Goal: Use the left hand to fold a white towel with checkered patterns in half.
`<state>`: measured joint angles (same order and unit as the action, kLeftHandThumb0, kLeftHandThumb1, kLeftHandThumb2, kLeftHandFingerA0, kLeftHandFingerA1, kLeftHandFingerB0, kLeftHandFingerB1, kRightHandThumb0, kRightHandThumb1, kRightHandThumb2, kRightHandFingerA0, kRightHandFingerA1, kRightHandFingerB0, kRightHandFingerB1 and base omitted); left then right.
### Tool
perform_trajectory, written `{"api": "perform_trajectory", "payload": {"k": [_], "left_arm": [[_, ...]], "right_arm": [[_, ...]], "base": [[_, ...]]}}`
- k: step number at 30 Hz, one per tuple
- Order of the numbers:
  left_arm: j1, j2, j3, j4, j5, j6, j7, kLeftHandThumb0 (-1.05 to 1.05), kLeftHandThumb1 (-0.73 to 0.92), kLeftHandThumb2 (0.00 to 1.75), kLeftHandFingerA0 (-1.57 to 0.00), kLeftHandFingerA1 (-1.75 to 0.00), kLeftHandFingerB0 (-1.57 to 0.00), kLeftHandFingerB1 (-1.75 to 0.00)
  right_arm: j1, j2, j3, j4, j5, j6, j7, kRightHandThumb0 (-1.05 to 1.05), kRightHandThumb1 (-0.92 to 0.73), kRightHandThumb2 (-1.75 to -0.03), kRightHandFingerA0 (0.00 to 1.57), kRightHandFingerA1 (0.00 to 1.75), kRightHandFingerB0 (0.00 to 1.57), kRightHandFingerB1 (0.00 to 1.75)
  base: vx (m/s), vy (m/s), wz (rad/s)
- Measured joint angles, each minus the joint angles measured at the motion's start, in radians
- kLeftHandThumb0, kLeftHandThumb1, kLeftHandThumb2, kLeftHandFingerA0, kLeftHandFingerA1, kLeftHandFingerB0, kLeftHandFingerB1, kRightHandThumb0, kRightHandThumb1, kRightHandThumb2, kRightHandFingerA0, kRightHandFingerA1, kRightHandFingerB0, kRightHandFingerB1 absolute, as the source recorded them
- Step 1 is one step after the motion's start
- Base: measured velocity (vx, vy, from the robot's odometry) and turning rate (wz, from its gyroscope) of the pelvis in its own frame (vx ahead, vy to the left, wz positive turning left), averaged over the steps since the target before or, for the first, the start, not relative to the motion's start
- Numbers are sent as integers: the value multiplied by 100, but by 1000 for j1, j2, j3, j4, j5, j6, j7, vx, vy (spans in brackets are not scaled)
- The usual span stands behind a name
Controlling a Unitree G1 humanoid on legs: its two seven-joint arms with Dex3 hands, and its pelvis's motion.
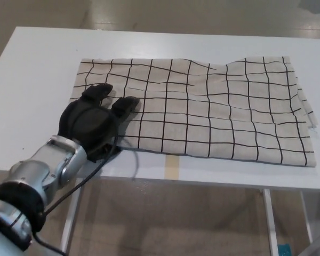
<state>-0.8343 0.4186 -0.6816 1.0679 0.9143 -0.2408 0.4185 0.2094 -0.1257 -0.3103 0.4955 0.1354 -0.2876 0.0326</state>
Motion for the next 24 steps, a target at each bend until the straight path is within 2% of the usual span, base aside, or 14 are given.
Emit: {"api": "perform_trajectory", "payload": {"k": [3, 5, 6, 8, 9, 10, 12, 13, 16, 17, 18, 20, 22, 24], "left_arm": [[-29, -19, -25, 37, 10, 15, 2, -27, 35, 91, -9, -51, -9, -51], [-41, -28, -38, 53, 14, 22, 3, -44, 55, 58, -69, -53, -58, -40], [-60, -48, -61, 79, 24, 41, 10, -44, 55, 58, -69, -53, -58, -40], [-72, -57, -74, 92, 32, 57, 16, -41, 55, 57, -81, -92, -77, -68], [-84, -68, -86, 106, 39, 75, 20, -38, 55, 59, -72, -157, -81, -123], [-94, -81, -93, 119, 46, 94, 22, -41, 44, 73, -103, -142, -92, -127], [-110, -99, -93, 131, 48, 117, 23, -24, 56, 54, -67, -175, -95, -117], [-119, -108, -91, 135, 48, 132, 24, -27, 55, 50, -68, -175, -97, -52], [-122, -116, -75, 128, 44, 145, 29, -25, 52, 54, -76, -171, -87, -50], [-121, -115, -67, 123, 41, 145, 31, -25, 52, 54, -77, -170, -89, -51], [-120, -114, -64, 121, 41, 144, 32, -26, 54, 55, -80, -170, -99, -83], [-118, -109, -60, 118, 39, 141, 36, -25, 54, 55, -79, -168, -96, -92], [-118, -95, -60, 115, 40, 139, 41, -21, 54, 55, -81, -170, -69, -154], [-118, -78, -60, 109, 42, 135, 41, -19, 56, 54, -79, -175, -54, -171]], "right_arm": [[6, 2, 0, -8, 1, 1, 0, -41, -74, -61, 30, 38, 47, 38], [9, 2, 0, -12, 1, 2, 0, -48, -60, -88, 24, 49, 40, 52], [12, 2, 1, -17, 1, 5, 0, -48, -60, -88, 24, 49, 40, 52], [13, 2, 1, -20, 1, 8, 0, -48, -60, -88, 24, 49, 40, 52], [15, 2, 1, -25, 1, 11, 0, -41, -74, -61, 30, 39, 47, 38], [16, 3, 1, -30, 1, 13, 0, -41, -74, -61, 30, 39, 47, 39], [16, 4, 2, -35, 1, 16, 0, -41, -74, -61, 30, 39, 47, 39], [16, 4, 1, -36, 2, 17, 1, -48, -60, -89, 25, 50, 41, 53], [14, 4, 0, -36, 5, 21, 2, -49, -60, -88, 26, 50, 43, 54], [14, 4, -1, -36, 7, 24, 4, -41, -74, -62, 31, 39, 52, 41], [14, 4, -1, -37, 8, 25, 4, -48, -61, -90, 30, 52, 47, 56], [12, 5, 0, -38, 9, 27, 6, -42, -74, -63, 38, 40, 55, 42], [8, 4, 0, -36, 10, 27, 9, -46, -60, -92, 34, 54, 51, 58], [2, 3, -2, -27, 10, 27, 11, -41, -74, -62, 40, 42, 60, 45]], "base": [[0, 0, 0], [0, 0, 0], [0, 0, 0], [0, 0, 0], [0, 0, 0], [0, 0, 0], [0, 0, 0], [0, 0, 0], [0, 0, 0], [0, 0, 0], [0, 0, 0], [0, 0, 0], [0, 0, 0], [0, 0, 0]]}}
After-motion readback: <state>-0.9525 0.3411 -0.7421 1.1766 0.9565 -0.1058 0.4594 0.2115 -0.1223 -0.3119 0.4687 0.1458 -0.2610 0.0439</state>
